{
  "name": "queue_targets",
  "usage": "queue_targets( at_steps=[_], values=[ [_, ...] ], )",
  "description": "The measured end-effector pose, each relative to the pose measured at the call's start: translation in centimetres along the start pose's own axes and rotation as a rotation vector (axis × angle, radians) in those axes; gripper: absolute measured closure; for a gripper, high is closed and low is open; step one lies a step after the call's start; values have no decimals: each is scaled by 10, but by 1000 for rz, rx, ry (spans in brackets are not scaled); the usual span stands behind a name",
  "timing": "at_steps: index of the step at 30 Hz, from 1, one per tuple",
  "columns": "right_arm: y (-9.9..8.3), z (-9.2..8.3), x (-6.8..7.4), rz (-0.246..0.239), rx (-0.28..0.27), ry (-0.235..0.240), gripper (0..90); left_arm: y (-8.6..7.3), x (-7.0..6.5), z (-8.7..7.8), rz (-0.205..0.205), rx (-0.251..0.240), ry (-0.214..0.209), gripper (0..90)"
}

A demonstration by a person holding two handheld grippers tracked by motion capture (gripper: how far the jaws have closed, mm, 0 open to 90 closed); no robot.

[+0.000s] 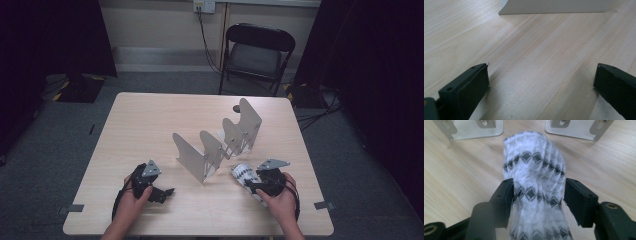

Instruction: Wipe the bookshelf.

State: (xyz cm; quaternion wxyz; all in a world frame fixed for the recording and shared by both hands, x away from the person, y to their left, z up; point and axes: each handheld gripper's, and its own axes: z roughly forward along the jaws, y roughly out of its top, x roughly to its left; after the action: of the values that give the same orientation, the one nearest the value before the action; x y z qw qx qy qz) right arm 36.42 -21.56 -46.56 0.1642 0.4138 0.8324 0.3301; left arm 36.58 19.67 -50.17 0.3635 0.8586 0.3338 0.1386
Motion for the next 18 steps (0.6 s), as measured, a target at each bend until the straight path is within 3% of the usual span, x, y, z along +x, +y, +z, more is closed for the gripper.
queue_targets(
  at_steps=[4,7,9,15,18],
  values=[
    [-5,8,1,-6,33,18,432,0,0,0,0,0,0,0],
    [-8,15,7,-34,32,11,566,0,0,0,0,0,0,0],
    [-8,14,9,-33,31,10,702,0,0,0,-1,1,1,0],
    [-1,10,12,-31,79,-5,770,0,0,0,0,0,0,0],
    [3,1,9,-2,58,-15,777,0,0,0,0,0,0,0]
  ],
)
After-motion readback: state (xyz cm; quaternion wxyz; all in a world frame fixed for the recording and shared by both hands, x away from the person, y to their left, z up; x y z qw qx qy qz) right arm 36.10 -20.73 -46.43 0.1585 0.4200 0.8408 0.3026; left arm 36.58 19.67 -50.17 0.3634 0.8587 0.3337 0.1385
